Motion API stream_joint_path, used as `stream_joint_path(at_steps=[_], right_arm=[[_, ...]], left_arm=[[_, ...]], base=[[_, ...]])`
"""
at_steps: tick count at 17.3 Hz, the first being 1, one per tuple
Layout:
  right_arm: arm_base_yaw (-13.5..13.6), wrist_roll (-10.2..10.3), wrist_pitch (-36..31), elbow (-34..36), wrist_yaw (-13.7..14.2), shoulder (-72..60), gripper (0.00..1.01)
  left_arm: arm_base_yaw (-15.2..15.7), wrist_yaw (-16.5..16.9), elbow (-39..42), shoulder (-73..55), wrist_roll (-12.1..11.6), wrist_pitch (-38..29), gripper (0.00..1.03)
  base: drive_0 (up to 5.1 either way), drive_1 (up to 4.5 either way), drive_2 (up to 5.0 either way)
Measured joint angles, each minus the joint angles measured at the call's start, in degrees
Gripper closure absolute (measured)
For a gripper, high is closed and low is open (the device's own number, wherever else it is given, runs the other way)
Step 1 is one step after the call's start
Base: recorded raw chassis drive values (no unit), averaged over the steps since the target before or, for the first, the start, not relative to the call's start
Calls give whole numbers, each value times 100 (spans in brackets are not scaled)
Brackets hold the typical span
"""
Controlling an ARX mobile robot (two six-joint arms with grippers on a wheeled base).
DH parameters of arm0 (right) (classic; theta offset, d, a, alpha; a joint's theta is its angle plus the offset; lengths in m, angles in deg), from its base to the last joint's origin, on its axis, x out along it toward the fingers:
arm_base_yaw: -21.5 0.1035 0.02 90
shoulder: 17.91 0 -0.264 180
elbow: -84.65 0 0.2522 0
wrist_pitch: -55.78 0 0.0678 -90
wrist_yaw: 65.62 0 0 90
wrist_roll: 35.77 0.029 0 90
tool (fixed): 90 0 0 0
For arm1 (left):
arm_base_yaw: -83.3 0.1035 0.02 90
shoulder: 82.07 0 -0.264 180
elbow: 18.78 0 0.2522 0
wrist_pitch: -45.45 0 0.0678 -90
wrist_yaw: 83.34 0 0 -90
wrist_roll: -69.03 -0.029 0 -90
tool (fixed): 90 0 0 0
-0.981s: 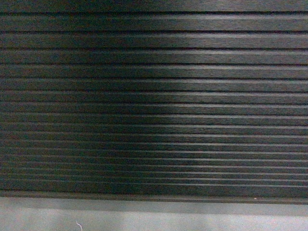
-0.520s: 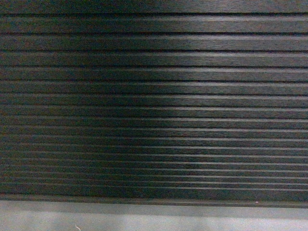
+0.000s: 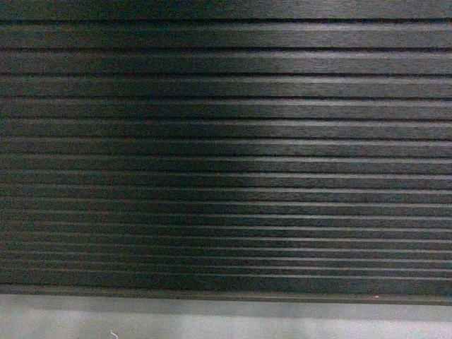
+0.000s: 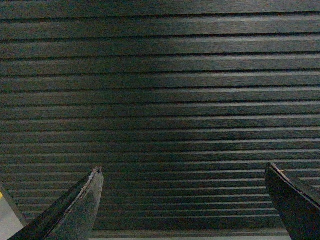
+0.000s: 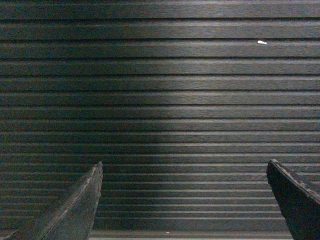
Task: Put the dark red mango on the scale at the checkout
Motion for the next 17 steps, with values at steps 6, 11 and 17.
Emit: stream_joint_path(at_steps=[6,11,17], right_arm=[[0,-2,2,0,-2,0,3],[0,-2,0,0,0,0,3],[0,-2,-2,0,4,0,3]], left_arm=[[0,-2,0,0,0,0,5],[0,-2,0,0,0,-2,5],[0,4,0,0,-4,7,5]], base=[[0,0,0],[0,0,0],[0,0,0]])
